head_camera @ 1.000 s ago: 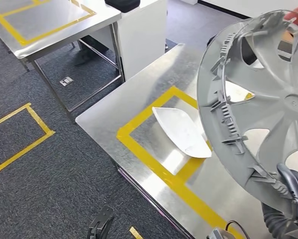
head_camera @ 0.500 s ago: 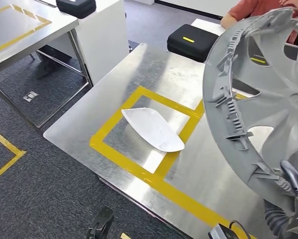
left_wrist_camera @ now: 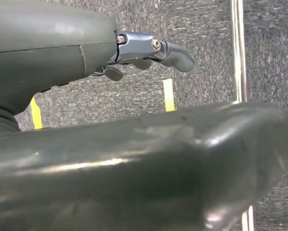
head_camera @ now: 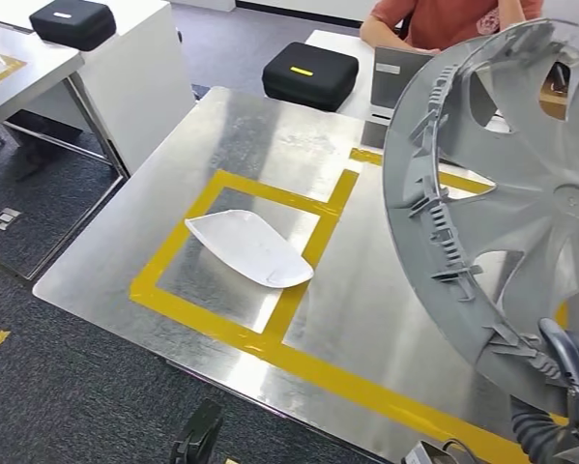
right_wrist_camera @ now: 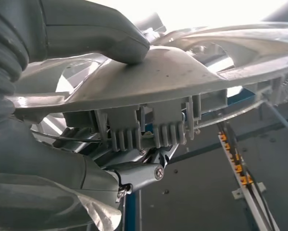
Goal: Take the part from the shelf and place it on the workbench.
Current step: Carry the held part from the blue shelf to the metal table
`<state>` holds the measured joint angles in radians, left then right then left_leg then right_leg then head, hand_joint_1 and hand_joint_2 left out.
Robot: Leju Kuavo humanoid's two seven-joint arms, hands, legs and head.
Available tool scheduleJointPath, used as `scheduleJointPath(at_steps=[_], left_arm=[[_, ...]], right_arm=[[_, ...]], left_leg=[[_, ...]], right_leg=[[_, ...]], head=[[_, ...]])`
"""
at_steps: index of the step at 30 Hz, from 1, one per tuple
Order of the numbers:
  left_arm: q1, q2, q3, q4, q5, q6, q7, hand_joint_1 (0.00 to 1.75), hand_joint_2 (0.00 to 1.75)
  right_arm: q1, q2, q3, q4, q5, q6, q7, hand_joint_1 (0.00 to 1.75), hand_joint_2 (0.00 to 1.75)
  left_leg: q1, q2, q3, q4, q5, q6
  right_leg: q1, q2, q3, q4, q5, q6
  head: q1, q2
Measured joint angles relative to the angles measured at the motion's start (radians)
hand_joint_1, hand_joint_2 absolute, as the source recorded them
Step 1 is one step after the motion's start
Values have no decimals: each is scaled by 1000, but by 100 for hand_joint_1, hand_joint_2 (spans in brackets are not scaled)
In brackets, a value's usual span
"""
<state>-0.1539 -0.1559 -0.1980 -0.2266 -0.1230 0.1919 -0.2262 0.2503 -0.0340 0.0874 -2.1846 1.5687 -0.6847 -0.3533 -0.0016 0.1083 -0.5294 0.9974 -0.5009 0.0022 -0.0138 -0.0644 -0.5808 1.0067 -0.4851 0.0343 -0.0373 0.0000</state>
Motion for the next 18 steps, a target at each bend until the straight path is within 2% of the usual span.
scheduleJointPath(at_steps=[1,3,5,6,7,8,9,10,12,13,14,16,17,18], left_arm=[[-1,0,0,0,0,0,0,0,0],[-3,0,0,0,0,0,0,0,0],[-1,0,0,0,0,0,0,0,0],[1,0,0,0,0,0,0,0,0],[4,0,0,0,0,0,0,0,0],[6,1,0,0,0,0,0,0,0],[6,1,0,0,0,0,0,0,0],[6,2,0,0,0,0,0,0,0],[5,5,0,0,0,0,0,0,0],[5,6,0,0,0,0,0,0,0],[4,7,0,0,0,0,0,0,0],[2,5,0,0,0,2,1,0,0],[2,4,0,0,-1,2,5,0,0],[1,4,1,0,-3,3,13,0,0]], right_arm=[[1,0,-1,0,0,0,0,175,175],[1,0,-2,0,0,0,1,175,175],[0,0,-3,0,0,0,2,175,175],[0,0,-3,0,0,0,3,175,175],[0,0,-4,0,0,0,3,175,175],[1,0,-4,0,0,0,4,175,175],[1,0,-4,0,0,0,4,175,175],[2,0,-4,0,0,0,4,175,175],[1,0,-4,0,0,0,4,175,175],[0,0,-5,0,0,0,4,175,175],[0,0,-5,0,0,0,4,175,175],[2,0,-5,0,0,0,8,175,175],[3,0,-5,0,0,0,11,175,175],[3,0,-4,0,0,0,11,175,175]], left_leg=[[2,1,2,2,-5,-5],[9,-33,-10,43,-39,-14],[11,-83,-61,164,-105,-17],[11,-94,-94,236,-135,-16],[11,-98,-119,287,-149,-14],[10,-100,-129,302,-141,-10],[8,-104,-122,277,-113,-4],[7,-114,-100,218,-71,4],[5,-166,-50,90,-2,25],[4,-188,-34,48,11,32],[3,-201,-28,29,13,36],[4,-187,-23,11,12,34],[5,-181,-21,3,13,29],[7,-176,-19,-4,15,20]], right_leg=[[-1,10,-1,0,0,-7],[-3,33,0,-1,3,-21],[-3,57,-1,-2,5,-31],[-1,71,-1,-2,5,-34],[1,86,-1,-1,5,-35],[3,102,0,-1,5,-36],[5,118,1,-1,5,-36],[7,132,3,-1,5,-36],[8,157,4,1,6,-34],[6,169,1,1,7,-30],[3,178,-5,2,9,-25],[-2,195,-13,-1,14,-11],[0,185,-13,-3,15,-7],[2,173,-10,-9,18,-8]], head=[[-1,0],[-3,0],[-8,0],[-8,0],[-9,0],[-9,0],[-9,0],[-9,0],[-7,0],[-7,0],[-8,0],[-13,0],[-13,0],[-8,0]])
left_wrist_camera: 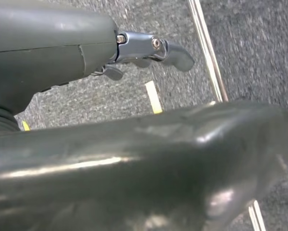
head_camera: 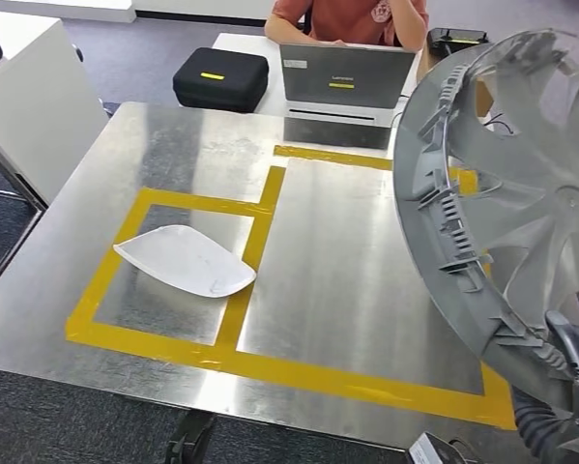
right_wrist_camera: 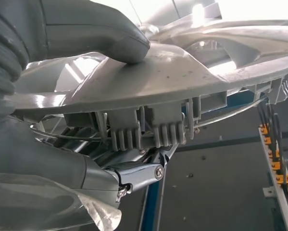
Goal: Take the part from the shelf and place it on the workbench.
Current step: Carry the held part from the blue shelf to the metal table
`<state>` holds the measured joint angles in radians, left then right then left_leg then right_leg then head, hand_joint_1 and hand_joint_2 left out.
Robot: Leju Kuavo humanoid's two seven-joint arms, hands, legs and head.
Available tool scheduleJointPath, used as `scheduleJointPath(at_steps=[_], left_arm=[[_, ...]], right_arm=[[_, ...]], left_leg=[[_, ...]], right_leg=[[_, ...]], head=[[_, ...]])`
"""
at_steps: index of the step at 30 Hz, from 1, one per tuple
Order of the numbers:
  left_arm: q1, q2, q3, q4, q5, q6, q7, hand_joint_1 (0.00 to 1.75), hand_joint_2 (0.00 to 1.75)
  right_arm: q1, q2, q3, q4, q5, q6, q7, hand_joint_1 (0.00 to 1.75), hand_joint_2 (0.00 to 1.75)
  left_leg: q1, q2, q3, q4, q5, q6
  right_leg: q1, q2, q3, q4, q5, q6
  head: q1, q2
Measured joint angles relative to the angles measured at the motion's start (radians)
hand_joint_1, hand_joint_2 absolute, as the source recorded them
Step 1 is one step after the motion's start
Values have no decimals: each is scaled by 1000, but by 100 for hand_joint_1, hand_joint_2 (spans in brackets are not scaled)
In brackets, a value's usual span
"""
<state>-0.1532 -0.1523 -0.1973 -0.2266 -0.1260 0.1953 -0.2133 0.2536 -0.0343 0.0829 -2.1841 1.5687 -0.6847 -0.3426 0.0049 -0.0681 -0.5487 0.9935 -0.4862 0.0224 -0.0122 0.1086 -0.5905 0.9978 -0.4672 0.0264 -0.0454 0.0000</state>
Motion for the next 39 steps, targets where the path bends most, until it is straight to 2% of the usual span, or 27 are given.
scheduleJointPath(at_steps=[2,3,7,15,22,30,39], left_arm=[[-1,-1,0,0,-7,2,44,0,0],[-1,-1,0,0,-10,2,75,0,0],[5,4,0,3,-13,4,173,0,0],[10,12,0,6,-13,3,201,0,0],[22,23,10,11,4,-24,396,0,0],[31,33,13,11,-1,5,424,0,0],[36,34,27,11,-28,21,431,0,0]], right_arm=[[-1,0,0,1,0,0,-10,175,175],[-2,1,1,1,0,1,-17,175,175],[-8,2,-1,0,0,1,-35,175,175],[-11,2,-3,1,0,1,-37,175,175],[-41,2,-5,21,0,1,-37,175,175],[-72,3,-1,59,-3,1,-29,175,175],[-77,-8,68,143,-3,1,136,175,175]], left_leg=[[-3,5,1,-4,-1,-13],[-4,6,1,-2,0,-14],[-9,8,2,0,3,-5],[-11,8,0,0,4,-3],[-8,8,0,0,4,-3],[-7,8,-1,0,5,-5],[-6,8,-1,0,5,-6]], right_leg=[[3,-26,5,-9,5,-8],[2,-26,6,-13,8,-11],[-2,-26,5,-14,11,-5],[-4,-28,4,-15,13,0],[-2,-28,2,-13,12,0],[-1,-28,0,-10,12,-1],[0,-28,0,-10,12,-1]], head=[[6,0],[7,0],[5,0],[4,0],[4,0],[4,0],[4,0]])
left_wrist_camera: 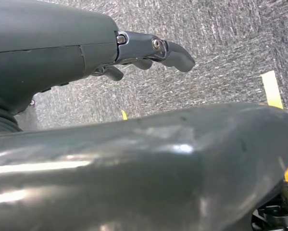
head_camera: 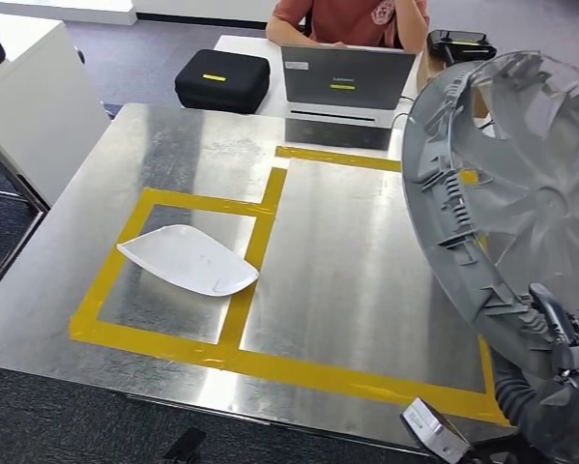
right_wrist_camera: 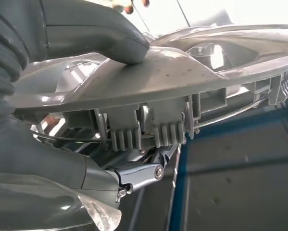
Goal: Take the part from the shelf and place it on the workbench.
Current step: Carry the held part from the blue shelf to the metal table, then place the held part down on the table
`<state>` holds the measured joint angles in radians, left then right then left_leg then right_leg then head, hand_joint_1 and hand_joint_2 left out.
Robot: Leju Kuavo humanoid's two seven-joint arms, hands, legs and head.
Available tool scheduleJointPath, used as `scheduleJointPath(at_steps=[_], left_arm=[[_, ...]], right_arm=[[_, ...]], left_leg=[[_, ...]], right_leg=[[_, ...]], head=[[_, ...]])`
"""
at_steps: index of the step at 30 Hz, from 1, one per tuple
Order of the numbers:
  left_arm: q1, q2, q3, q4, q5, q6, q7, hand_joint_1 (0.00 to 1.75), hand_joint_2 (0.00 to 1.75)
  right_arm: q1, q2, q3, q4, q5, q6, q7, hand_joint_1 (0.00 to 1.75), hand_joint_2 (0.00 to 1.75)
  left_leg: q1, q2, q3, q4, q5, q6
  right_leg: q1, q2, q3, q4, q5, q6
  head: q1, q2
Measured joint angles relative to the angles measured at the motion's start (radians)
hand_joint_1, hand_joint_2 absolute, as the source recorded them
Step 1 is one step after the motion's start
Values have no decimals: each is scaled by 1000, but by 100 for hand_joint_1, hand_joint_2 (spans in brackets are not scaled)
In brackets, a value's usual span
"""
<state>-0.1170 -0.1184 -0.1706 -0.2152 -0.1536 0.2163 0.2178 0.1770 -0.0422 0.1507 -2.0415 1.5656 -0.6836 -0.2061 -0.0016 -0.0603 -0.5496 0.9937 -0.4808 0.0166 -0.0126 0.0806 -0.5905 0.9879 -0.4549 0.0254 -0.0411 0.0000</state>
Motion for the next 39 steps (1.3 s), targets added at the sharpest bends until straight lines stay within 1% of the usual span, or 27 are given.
scheduleJointPath(at_steps=[6,12,14,20,25,39], left_arm=[[2,2,17,0,-17,0,0,0,0],[3,3,27,0,-30,8,2,0,0],[4,4,28,0,-33,13,3,0,0],[8,7,30,0,-39,16,7,0,0],[9,9,30,0,-45,16,9,0,0],[11,14,32,0,-45,16,10,0,0]], right_arm=[[-2,-27,54,96,-10,0,82,175,175],[-26,-81,99,219,-60,0,191,175,175],[-34,-98,111,261,-75,0,208,175,175],[-59,-141,139,381,-146,0,219,175,175],[-80,-163,158,461,-161,2,223,175,175],[-104,-177,183,525,-161,2,223,175,175]], left_leg=[[0,0,-1,0,0,0],[0,0,-1,0,0,0],[0,0,-1,0,0,0],[0,0,-2,0,0,0],[0,0,-2,0,0,0],[0,0,-2,0,0,0]], right_leg=[[0,0,-1,0,0,0],[0,0,-1,0,0,0],[0,0,-1,0,0,0],[0,0,-1,0,0,0],[0,0,-2,0,0,0],[0,0,-2,0,0,0]], head=[[0,0],[0,0],[0,0],[0,0],[0,0],[0,0]])
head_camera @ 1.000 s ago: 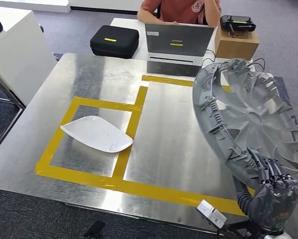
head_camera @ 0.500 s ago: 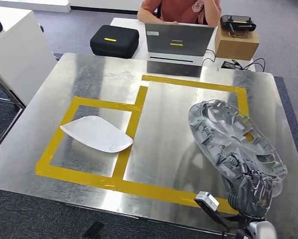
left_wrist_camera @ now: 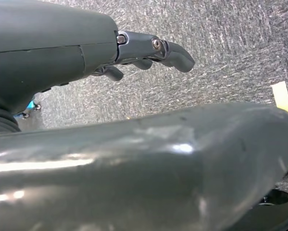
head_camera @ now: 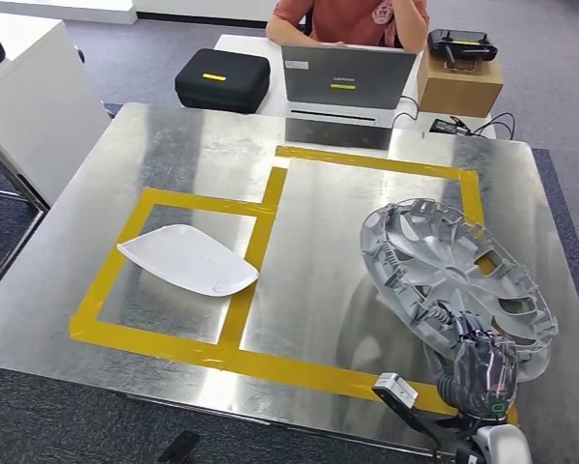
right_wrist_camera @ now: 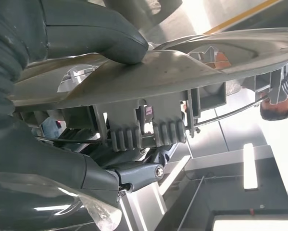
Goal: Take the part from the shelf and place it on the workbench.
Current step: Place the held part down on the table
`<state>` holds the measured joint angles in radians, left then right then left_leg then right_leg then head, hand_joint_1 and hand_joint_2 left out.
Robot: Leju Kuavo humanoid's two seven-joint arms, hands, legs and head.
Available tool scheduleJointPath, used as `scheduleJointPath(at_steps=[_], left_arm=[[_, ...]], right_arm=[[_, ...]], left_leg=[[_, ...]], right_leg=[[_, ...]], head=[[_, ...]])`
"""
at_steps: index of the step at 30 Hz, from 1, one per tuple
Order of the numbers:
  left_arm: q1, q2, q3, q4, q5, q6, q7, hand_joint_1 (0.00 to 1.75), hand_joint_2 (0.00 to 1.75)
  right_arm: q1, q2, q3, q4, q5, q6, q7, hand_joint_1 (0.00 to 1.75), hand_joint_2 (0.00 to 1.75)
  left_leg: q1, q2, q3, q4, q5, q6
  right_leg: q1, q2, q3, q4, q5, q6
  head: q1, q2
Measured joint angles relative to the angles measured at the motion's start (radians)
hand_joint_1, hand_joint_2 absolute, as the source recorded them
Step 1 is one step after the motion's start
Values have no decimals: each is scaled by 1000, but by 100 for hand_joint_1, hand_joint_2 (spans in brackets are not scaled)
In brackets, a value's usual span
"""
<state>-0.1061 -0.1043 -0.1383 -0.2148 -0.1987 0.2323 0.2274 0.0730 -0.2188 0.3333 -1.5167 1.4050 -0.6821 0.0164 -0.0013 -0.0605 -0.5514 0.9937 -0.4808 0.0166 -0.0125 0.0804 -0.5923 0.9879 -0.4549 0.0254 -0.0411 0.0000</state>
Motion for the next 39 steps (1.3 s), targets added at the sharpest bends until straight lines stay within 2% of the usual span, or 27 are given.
scheduleJointPath(at_steps=[8,13,15,18,19,23,34,39], left_arm=[[0,1,5,0,-1,-1,2,0,0],[-1,1,9,0,-14,-4,9,0,0],[-3,3,11,0,-19,-5,11,0,0],[-5,9,12,2,-25,-5,16,0,0],[-7,11,12,3,-27,-5,17,0,0],[-11,16,12,5,-29,-5,18,0,0],[-10,23,13,8,-29,-6,17,0,0],[-10,29,18,10,-19,-38,-2,0,0]], right_arm=[[-6,-3,11,12,0,1,-2,175,175],[-28,-27,55,24,-28,2,-44,175,175],[-38,-41,88,19,-50,0,-106,175,175],[-62,-70,149,-26,-82,-3,-241,175,175],[-74,-83,176,-43,-85,-3,-258,175,175],[-106,-109,251,-87,-88,-3,-253,175,175],[-123,-159,301,-112,-131,-3,-250,175,175],[-141,-184,336,-125,-152,-3,-258,175,175]], left_leg=[[0,0,0,0,0,0],[0,0,0,0,0,0],[0,0,0,0,0,0],[0,1,0,0,0,-1],[0,1,0,0,0,-1],[1,-3,-1,0,1,-1],[0,-2,-1,0,1,-2],[1,-2,-1,0,1,-2]], right_leg=[[0,0,0,0,0,0],[0,0,0,0,0,0],[0,0,0,0,0,0],[0,2,-1,1,1,0],[0,1,-1,1,1,-1],[1,-4,-1,1,0,-1],[0,-2,-1,2,0,-1],[1,-2,-1,2,0,-1]], head=[[0,0],[0,0],[0,0],[0,0],[0,0],[0,0],[0,0],[0,0]])
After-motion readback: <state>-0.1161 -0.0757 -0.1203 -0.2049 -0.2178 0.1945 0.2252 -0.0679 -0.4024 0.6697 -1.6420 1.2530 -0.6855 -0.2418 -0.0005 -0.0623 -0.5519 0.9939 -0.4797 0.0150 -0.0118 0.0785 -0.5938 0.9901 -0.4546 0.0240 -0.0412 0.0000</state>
